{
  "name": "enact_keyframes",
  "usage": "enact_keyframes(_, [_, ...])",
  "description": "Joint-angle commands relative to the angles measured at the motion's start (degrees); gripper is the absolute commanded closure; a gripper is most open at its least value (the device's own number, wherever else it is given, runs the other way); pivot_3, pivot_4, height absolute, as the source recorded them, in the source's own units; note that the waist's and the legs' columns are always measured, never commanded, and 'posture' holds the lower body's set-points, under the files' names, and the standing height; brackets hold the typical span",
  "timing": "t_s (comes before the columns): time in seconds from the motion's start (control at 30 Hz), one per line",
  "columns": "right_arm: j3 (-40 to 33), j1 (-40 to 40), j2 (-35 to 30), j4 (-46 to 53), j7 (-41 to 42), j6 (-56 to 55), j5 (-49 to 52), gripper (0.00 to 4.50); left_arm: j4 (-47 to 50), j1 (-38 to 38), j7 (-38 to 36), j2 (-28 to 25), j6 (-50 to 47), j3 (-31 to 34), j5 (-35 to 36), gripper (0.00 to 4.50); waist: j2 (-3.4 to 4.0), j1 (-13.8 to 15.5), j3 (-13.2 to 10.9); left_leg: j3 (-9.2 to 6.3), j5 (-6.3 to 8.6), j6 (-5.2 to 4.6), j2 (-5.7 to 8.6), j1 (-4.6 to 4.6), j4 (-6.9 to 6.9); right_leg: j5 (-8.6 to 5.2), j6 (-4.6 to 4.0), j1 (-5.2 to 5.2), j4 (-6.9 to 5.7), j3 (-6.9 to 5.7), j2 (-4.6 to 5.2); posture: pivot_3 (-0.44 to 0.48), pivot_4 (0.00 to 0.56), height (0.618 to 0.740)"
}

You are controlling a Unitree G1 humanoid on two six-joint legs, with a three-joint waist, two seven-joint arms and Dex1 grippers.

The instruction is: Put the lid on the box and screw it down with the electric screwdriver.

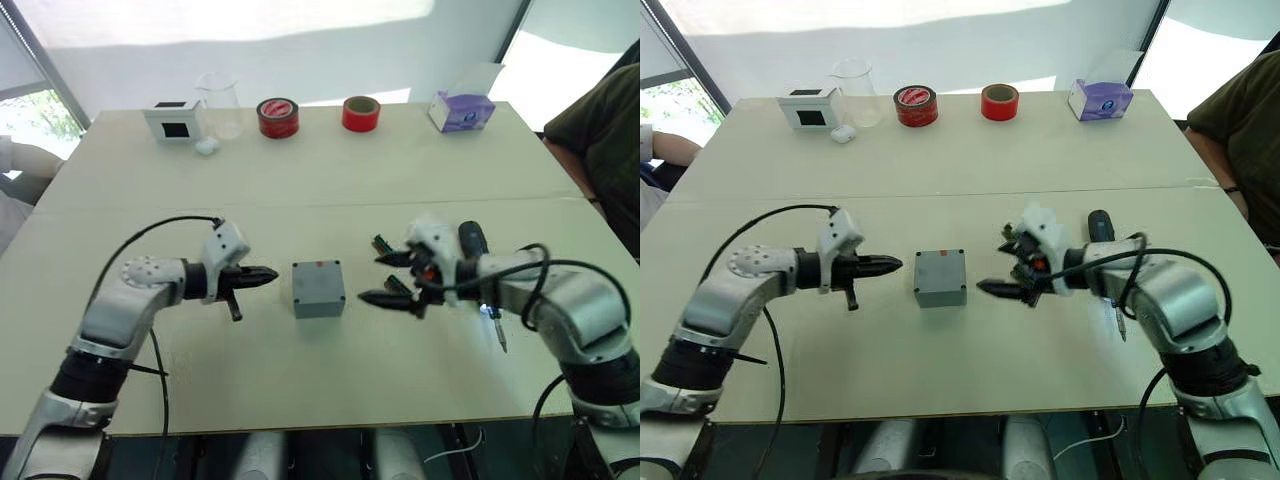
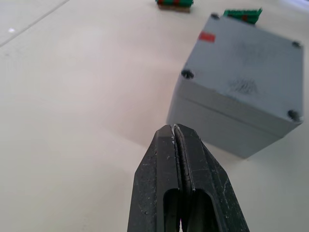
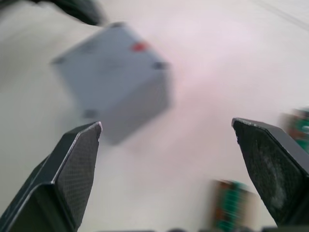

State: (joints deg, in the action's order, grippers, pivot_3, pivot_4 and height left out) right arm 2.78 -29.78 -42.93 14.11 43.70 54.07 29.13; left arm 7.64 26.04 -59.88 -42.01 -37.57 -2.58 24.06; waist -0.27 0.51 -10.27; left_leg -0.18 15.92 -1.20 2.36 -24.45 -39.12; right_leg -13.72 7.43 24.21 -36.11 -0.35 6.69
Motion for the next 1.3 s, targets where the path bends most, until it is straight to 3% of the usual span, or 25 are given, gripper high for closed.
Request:
enact_keyframes(0.03, [-0.50, -2.35, 2.83, -8.45, -2.73, -6.74, -4.65, 0.02, 4.21, 1.86, -1.99, -0.73, -2.48, 1.62, 4.11, 4.50, 0.01, -0.03, 0.00, 0.00, 0.00, 0.00, 0.00, 0.00, 0.00, 0.00, 0.00, 0.00, 0.00, 0.00, 0.00, 0.000, 0.150, 0.740])
enact_keyframes(0.27, [1.41, -3.99, 6.72, -17.94, -1.92, -14.15, -9.42, 0.02, 6.56, 3.85, -1.00, 0.01, -4.68, 1.03, 5.62, 4.50, 0.01, -0.22, 0.00, 0.03, -0.12, 0.20, -0.01, -0.01, 0.02, 0.00, 0.00, 0.02, -0.01, 0.01, -0.02, 0.000, 0.150, 0.740])
enact_keyframes(0.4, [1.81, -5.36, 8.89, -21.28, -2.05, -16.15, -10.95, 1.03, 7.23, 2.95, -0.15, 0.57, -4.69, 0.71, 5.67, 4.50, 0.01, -0.48, 0.00, 0.03, -0.11, 0.18, -0.01, 0.00, 0.02, 0.00, 0.00, 0.02, -0.02, 0.01, -0.02, 0.000, 0.150, 0.740])
enact_keyframes(0.73, [1.71, -6.93, 11.15, -24.52, -1.96, -18.14, -13.16, 1.03, 7.78, 1.77, 0.78, 0.66, -4.70, 0.62, 5.95, 4.50, 0.01, -1.06, 0.00, 0.00, -0.17, 0.28, -0.02, -0.01, 0.03, 0.00, 0.00, 0.02, -0.02, 0.01, -0.04, 0.000, 0.150, 0.740])
enact_keyframes(0.83, [1.73, -7.13, 11.65, -24.95, -1.94, -18.50, -13.59, 1.87, 7.85, 1.55, 0.88, 0.72, -4.74, 0.61, 6.06, 4.50, 0.02, -1.24, 0.00, 0.00, -0.17, 0.29, -0.02, 0.00, 0.04, 0.00, 0.00, 0.03, -0.02, 0.01, -0.04, 0.000, 0.150, 0.740])
enact_keyframes(0.9, [1.63, -7.28, 11.83, -25.18, -1.96, -18.58, -13.71, 2.69, 7.87, 1.46, 0.97, 0.72, -4.78, 0.61, 6.13, 4.50, 0.02, -1.27, 0.00, 0.00, -0.17, 0.29, -0.02, 0.00, 0.05, 0.00, 0.00, 0.04, -0.02, 0.02, -0.05, 0.000, 0.150, 0.740])
enact_keyframes(1.3, [1.55, -7.47, 12.90, -25.20, -1.78, -18.52, -14.49, 2.69, 7.81, 0.79, 1.18, 0.71, -4.40, 0.23, 5.99, 4.50, 0.02, -1.19, 0.00, 0.00, -0.18, 0.31, -0.02, -0.01, 0.05, 0.00, 0.00, 0.03, -0.02, 0.02, -0.04, 0.000, 0.150, 0.740])
